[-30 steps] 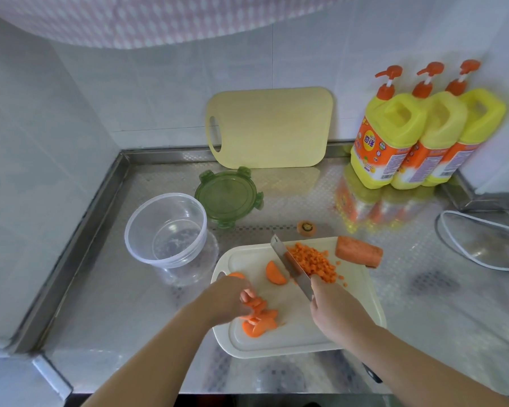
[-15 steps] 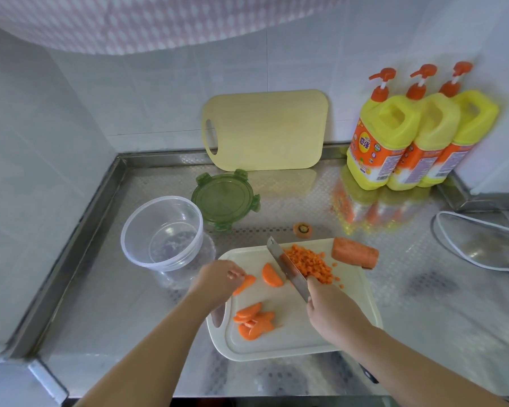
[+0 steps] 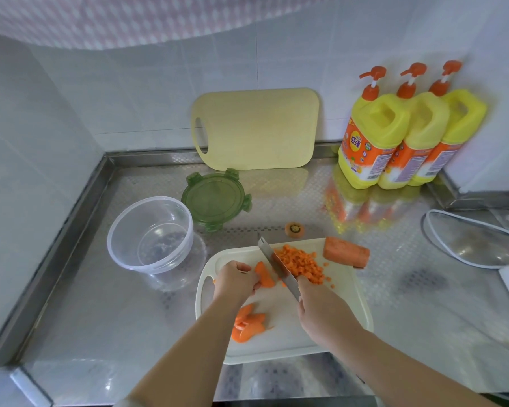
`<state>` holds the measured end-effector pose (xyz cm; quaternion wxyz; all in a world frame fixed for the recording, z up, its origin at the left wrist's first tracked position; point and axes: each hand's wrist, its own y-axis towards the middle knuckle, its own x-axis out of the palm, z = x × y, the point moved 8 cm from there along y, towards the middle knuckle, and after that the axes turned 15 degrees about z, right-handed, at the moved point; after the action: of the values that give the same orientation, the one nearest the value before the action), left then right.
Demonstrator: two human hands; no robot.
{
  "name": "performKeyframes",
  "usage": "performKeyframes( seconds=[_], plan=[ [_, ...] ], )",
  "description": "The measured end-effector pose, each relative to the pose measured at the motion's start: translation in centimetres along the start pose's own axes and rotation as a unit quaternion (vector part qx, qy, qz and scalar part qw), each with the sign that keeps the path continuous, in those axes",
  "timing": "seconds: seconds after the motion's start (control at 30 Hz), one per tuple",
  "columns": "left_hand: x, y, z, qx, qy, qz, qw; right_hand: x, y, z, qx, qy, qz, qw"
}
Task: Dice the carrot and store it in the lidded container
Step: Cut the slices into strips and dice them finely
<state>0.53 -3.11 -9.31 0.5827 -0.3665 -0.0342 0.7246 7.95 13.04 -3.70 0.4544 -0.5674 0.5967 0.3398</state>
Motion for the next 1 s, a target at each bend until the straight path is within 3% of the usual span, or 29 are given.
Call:
performKeyframes(
  seconds=[0.73, 1.0],
  plan=[
    [0.1, -1.4, 0.7, 0.011, 0.045, 0.005, 0.999, 1.4, -0.9, -2.3, -0.039, -0.034, -0.017, 0.999],
    [0.1, -1.1, 0.2, -0.004, 0.032, 0.004, 0.999, 0.0, -0.2, -1.5, 0.002, 0.012, -0.011, 1.000]
  ],
)
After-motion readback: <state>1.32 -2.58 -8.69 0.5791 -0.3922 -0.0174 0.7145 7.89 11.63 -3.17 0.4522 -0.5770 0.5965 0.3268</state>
